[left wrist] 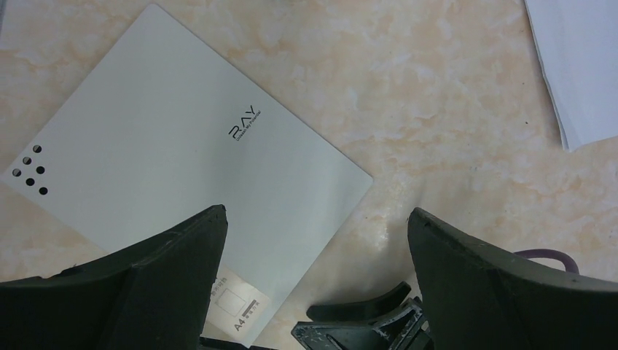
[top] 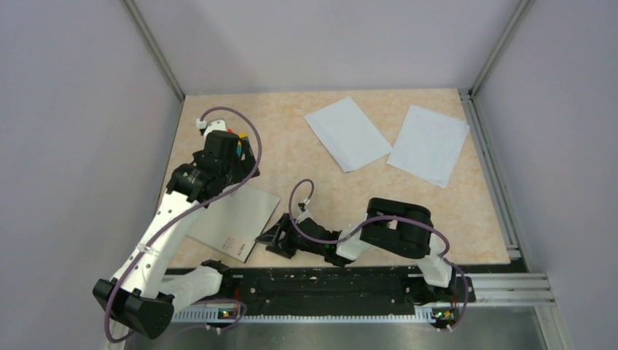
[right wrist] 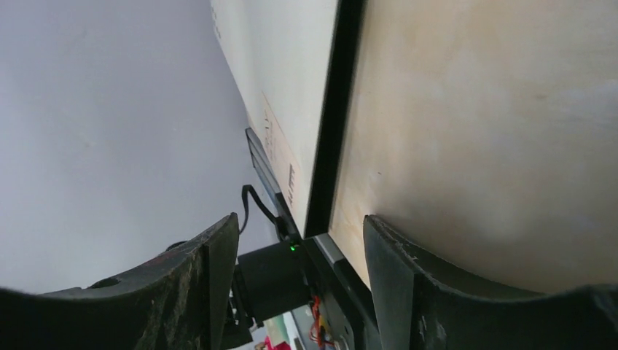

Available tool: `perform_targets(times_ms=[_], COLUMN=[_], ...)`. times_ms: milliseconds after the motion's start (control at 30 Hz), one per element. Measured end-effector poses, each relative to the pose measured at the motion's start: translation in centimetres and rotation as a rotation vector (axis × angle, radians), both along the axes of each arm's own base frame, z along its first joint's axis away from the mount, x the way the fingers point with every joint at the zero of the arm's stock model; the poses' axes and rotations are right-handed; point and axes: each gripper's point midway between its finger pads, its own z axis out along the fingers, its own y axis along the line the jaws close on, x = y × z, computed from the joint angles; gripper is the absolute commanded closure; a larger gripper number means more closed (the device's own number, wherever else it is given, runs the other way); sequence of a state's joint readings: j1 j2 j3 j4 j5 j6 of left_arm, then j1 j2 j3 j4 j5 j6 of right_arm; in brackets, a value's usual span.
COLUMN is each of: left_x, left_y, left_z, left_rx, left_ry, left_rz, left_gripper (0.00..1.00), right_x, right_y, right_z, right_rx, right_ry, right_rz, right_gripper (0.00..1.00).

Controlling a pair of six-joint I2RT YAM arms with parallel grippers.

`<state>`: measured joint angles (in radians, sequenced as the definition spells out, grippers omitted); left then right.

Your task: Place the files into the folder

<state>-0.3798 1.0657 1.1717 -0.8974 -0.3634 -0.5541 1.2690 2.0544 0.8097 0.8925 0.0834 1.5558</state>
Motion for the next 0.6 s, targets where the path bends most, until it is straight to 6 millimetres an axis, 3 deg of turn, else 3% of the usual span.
perform_targets(times_ms=[267,600], left_x=[-0.7,-1.0], left_y=[0.6,0.7], left_z=[0.0,-0.1], left_rx=[0.022,0.025], left_ry=[0.011,0.024], left_rz=[-0.011,-0.014], left_gripper=[0.02,0.02], right_x=[0.1,0.8], right_y=[3.0,3.4], right_z=[2.2,0.6], right_rx=[0.122,0.108], right_ry=[0.005,0.037], right_rz=[-0.027,-0.076], right_gripper=[0.39,0.4])
